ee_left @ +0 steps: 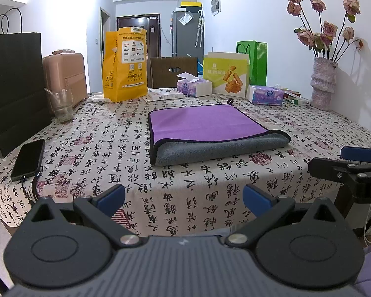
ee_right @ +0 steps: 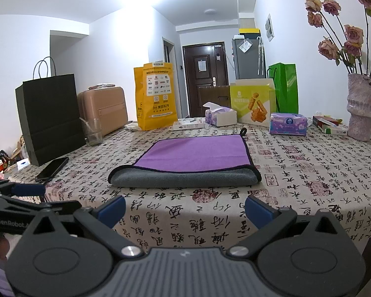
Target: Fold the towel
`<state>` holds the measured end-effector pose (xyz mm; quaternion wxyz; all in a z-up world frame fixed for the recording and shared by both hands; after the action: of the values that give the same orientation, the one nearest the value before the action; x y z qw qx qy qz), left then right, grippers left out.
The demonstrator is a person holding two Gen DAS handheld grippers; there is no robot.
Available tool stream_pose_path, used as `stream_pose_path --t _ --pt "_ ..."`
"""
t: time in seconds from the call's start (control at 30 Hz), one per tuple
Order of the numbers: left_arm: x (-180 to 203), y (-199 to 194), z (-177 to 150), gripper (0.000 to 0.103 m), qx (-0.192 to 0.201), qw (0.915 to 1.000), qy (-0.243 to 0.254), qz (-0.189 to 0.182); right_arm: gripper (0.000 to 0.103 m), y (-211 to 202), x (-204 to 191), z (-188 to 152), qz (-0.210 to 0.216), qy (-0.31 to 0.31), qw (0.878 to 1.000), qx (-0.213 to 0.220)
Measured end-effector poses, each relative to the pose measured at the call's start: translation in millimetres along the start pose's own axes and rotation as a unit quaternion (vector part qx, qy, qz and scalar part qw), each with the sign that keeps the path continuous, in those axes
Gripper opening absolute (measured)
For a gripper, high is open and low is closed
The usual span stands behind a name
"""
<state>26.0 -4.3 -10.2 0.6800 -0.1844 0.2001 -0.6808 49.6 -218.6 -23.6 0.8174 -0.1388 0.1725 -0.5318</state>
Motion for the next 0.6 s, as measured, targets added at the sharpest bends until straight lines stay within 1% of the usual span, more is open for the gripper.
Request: stream_pose_path --t 0.4,0.53,0.6 --pt "-0.6 4.4 -0.5 0.103 -0.002 1.0000 -0.001 0.001 0.103 3.5 0.4 -0.4 0.001 0.004 1.000 -0.002" --pt "-4.4 22.8 -1.9 0.103 -0.029 0.9995 -0.005 0.012 0.103 14.6 2.3 1.6 -0.003 0.010 1.000 -0.006" --pt "-6.3 26.0 -1.6 0.103 -0.034 0.9993 -0.008 0.013 0.103 20.2 4.1 2.7 -0.004 0.016 1.000 -0.009"
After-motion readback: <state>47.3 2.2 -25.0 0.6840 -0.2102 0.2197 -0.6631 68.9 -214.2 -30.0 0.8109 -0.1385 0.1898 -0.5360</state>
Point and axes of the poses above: each gripper's, at about its wrist camera, not at the fingertips, and y roughly the way its jaws point, x to its right, z to its top, the point moved 3 cm from there along y, roughly the way its jaws point, and after that the axes turned 4 degrees about -x, right-handed, at the moved point
